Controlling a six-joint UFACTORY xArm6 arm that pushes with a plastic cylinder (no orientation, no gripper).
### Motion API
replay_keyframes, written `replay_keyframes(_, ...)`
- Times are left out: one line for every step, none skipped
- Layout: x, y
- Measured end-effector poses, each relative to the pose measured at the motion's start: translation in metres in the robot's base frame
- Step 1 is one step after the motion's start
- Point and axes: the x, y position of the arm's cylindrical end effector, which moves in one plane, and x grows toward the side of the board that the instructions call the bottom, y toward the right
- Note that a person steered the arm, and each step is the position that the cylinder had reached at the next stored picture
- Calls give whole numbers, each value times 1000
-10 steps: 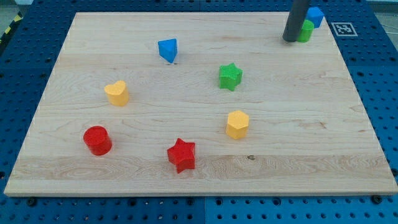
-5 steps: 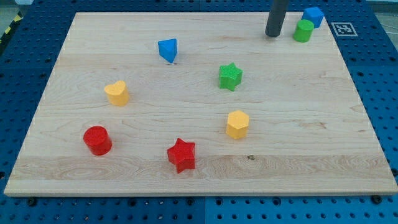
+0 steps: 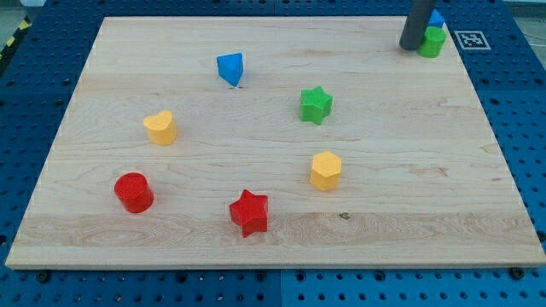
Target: Slide green circle into blue cube
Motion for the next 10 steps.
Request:
replay_keyframes(0, 3)
replay_keyframes(6, -3)
replay_keyframes(20, -4)
replay_keyframes(36, -4)
replay_keyframes(37, 15)
replay_keyframes(37, 25)
replay_keyframes(37, 25)
replay_keyframes(33, 36)
replay_keyframes(33, 37)
replay_keyframes(33, 37)
